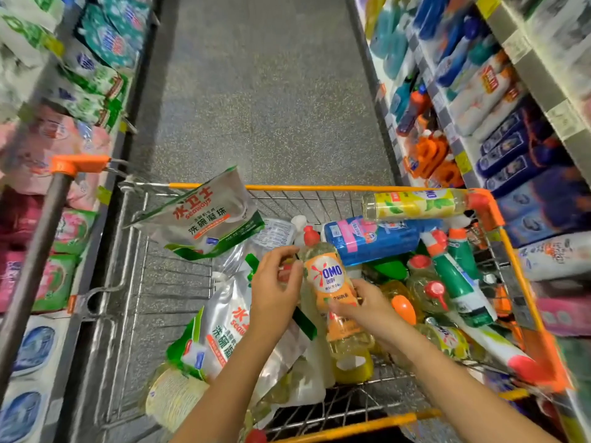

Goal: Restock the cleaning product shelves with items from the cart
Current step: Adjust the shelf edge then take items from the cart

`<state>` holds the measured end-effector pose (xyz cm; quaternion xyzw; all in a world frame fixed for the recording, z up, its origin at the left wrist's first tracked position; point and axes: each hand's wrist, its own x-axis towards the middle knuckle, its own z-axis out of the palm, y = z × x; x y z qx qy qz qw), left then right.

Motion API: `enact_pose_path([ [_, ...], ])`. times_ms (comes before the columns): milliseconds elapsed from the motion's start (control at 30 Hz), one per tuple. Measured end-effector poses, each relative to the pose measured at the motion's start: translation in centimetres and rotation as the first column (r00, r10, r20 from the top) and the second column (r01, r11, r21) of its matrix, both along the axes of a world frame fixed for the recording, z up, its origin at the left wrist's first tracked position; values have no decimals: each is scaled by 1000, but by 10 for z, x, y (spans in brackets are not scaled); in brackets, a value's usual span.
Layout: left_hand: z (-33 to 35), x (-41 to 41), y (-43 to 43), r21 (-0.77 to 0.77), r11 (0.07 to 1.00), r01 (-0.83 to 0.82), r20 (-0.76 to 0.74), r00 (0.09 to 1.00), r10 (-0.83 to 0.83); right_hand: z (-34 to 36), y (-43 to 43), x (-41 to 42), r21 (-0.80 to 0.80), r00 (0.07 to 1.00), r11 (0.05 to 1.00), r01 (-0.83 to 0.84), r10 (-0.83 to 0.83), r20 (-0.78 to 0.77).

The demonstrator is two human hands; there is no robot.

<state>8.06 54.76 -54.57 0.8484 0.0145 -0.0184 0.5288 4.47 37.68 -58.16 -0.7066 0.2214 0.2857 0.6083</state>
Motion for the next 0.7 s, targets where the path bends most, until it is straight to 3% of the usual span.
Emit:
enact_pose_path([
  [133, 21, -4, -24, -259, 966, 3, -285, 955, -79, 56, -14, -21, 162, 970, 980, 117, -147, 194],
  [233, 42, -14, -50, -399, 910, 113, -354, 897, -266, 84, -25, -36, 190, 905, 962, 195, -251, 343],
  [500, 110, -54, -118, -599, 741, 303, -101, 890, -445, 148, -75, -92, 257, 717, 896, 361, -443, 538],
  [700, 145, -112, -177, -590, 592, 548, 99, 777, -621, 197, -126, -175, 249, 617, 854, 456, -505, 603],
])
